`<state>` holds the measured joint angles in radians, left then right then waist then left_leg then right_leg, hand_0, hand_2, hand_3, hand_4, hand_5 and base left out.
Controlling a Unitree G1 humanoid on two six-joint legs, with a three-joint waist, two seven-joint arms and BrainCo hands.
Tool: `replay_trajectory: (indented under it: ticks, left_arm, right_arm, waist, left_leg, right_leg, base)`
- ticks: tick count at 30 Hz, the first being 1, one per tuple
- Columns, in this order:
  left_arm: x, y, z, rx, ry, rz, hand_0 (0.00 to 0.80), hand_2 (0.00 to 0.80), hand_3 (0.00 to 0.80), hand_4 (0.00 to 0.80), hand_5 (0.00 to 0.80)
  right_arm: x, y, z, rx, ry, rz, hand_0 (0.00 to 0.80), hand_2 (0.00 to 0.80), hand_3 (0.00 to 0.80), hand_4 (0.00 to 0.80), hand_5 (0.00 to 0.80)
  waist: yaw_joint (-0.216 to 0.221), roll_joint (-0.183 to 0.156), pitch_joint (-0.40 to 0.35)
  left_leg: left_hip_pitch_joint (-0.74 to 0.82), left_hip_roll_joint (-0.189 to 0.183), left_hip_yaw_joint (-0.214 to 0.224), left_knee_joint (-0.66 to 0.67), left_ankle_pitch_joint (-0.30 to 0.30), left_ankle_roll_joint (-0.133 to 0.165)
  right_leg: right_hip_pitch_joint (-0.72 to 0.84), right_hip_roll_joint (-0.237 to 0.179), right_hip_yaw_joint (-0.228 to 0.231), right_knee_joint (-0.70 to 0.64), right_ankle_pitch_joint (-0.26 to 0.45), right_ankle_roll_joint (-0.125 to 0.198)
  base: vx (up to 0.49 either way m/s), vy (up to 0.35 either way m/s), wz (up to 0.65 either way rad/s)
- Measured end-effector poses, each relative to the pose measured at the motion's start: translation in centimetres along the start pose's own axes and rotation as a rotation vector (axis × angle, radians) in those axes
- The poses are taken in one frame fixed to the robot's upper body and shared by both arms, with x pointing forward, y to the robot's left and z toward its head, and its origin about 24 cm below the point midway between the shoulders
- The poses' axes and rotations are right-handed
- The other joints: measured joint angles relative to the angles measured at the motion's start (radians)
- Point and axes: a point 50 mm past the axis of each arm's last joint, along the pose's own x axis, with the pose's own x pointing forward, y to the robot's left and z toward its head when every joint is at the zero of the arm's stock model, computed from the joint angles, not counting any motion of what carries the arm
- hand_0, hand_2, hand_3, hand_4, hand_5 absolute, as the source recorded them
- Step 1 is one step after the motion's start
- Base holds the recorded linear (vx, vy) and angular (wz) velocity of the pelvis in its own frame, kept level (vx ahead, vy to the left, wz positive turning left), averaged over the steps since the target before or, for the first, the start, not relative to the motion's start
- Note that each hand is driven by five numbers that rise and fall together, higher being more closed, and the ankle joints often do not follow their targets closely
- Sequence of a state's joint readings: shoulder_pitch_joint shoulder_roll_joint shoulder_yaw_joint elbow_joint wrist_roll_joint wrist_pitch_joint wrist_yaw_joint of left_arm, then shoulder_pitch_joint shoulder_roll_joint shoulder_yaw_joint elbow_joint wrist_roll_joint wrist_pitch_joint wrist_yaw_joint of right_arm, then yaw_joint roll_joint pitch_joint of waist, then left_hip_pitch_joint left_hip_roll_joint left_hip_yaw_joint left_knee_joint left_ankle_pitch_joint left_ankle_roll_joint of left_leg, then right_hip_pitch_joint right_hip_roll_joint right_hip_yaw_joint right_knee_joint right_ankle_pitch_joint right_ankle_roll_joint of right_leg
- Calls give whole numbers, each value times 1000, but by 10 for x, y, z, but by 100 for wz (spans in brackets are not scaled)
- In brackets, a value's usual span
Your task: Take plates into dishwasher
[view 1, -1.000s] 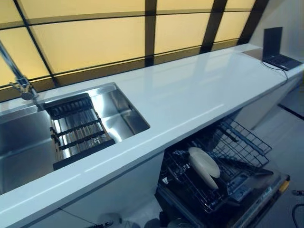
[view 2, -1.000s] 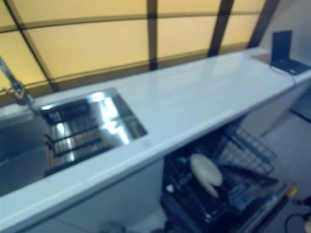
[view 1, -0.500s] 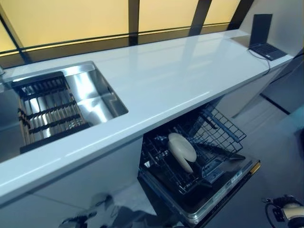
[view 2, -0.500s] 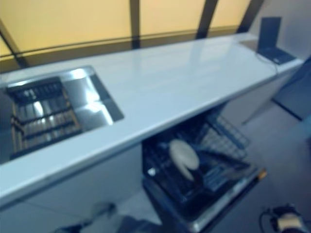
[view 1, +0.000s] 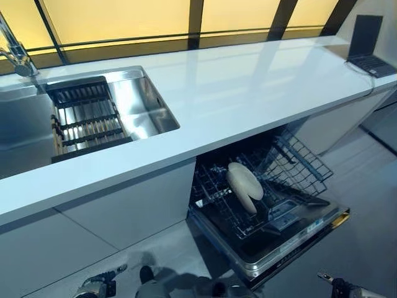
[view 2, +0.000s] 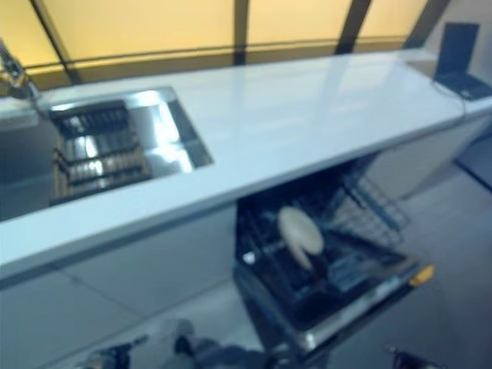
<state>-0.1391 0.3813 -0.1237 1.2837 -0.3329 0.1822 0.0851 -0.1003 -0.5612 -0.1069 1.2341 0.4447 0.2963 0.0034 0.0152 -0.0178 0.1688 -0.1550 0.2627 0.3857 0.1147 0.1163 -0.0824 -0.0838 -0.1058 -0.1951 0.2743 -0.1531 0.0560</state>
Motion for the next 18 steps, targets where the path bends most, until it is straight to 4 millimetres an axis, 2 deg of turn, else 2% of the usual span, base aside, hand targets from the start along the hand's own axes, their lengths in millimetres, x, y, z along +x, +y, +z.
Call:
replay_trajectory:
  ticks: [3,5,6,8,9,10,11,12,13,14,15,16,17,18]
  left_arm:
    - [0,-3,-12,-72,30,-16,0,0,0,0,0]
    - [1,0,-21,-126,36,-16,0,0,0,0,0]
    - [1,0,-21,-133,30,-20,0,0,0,0,0]
    - [0,2,-35,-134,68,-18,0,0,0,0,0]
    - [0,6,-36,-138,67,-11,0,0,0,0,0]
    - [0,12,-32,-136,53,-1,0,0,0,0,0]
    - [1,10,-27,-140,40,-19,0,0,0,0,0]
    - [1,6,-29,-140,44,-34,0,0,0,0,0]
    - [0,0,-31,-134,48,-47,0,0,0,0,0]
    - [0,-6,-30,-134,48,-61,0,0,0,0,0]
    - [0,-12,-27,-135,40,-76,0,0,0,0,0]
    - [0,-17,-26,-138,32,-91,0,0,0,0,0]
    - [0,-20,-24,-136,24,-105,0,0,0,0,0]
    - [0,-22,-15,-120,2,-112,0,0,0,0,0]
  right_arm:
    - [-1,3,6,-2,-11,16,0,0,0,0,0]
    - [0,4,2,-7,18,33,0,0,0,0,0]
    - [0,3,-1,-13,37,33,0,0,0,0,0]
    - [0,1,-7,-20,58,24,0,0,0,0,0]
    - [1,3,-11,-21,72,27,0,0,0,0,0]
    - [2,5,-26,-22,106,26,0,0,0,0,0]
    - [3,5,-40,-19,147,11,0,0,0,0,0]
    - [3,3,-44,-18,168,0,0,0,0,0,0]
    - [3,-2,-42,-12,158,-11,0,0,0,0,0]
    - [2,-7,-38,-24,143,-25,0,0,0,0,0]
    - [1,-15,-38,-25,140,-43,0,0,0,0,0]
    - [0,-22,-36,-25,134,-60,0,0,0,0,0]
    - [-1,-29,-28,-19,110,-75,0,0,0,0,0]
    - [-3,-36,-20,-23,85,-94,0,0,0,0,0]
  waist:
    - [1,24,2]
    - [0,37,4]
    - [2,36,10]
    - [3,40,12]
    - [2,15,12]
    - [-12,-33,10]
    - [-22,-64,8]
    - [-15,-80,-2]
    - [-18,-86,-6]
    - [-30,-85,-15]
    - [-34,-71,-22]
    - [-57,-42,-36]
    - [-80,-6,-50]
    - [-107,32,-47]
  left_leg:
    - [17,-11,-9,-13,30,-1]
    - [35,-9,-30,-42,56,-2]
    - [41,-8,-40,-64,63,-8]
    - [35,-8,-46,-74,50,-20]
    - [30,-6,-44,-76,27,-50]
    - [14,-26,-42,-49,-6,-79]
    - [-20,-49,-70,63,-16,-47]
    - [-18,-64,-87,125,-26,-27]
    - [-16,-85,-125,203,-44,-26]
    - [-3,-112,-141,276,-68,-28]
    - [25,-131,-155,314,-104,-29]
    - [71,-147,-165,291,-157,-30]
    - [128,-168,-174,174,-204,-33]
    - [155,-194,-193,84,-249,-13]
  right_leg:
    - [15,8,0,0,3,5]
    - [29,29,0,6,-8,-2]
    - [21,39,16,15,-17,-18]
    - [8,59,17,68,-29,-29]
    - [-9,82,-4,143,-66,-60]
    - [-5,77,-9,111,-87,-116]
    - [-4,45,-31,90,-77,-121]
    - [-8,29,-25,60,-48,-133]
    - [-6,16,-25,19,-18,-134]
    - [-6,5,-33,-28,19,-131]
    - [9,5,-40,-83,60,-128]
    - [10,20,-55,-120,103,-114]
    - [-3,34,-79,-143,123,-111]
    - [-38,43,-108,-129,126,-108]
  base:
    - [-177,-144,11]
    - [-352,-129,27]
    - [-385,-126,21]
    - [-440,-147,21]
    - [-340,-73,61]
    - [-352,-16,94]
    - [-334,31,74]
    - [-332,61,33]
    - [-251,115,-1]
    - [-291,194,10]
    - [-353,235,21]
    - [-394,198,35]
    - [-440,101,58]
    - [-390,32,60]
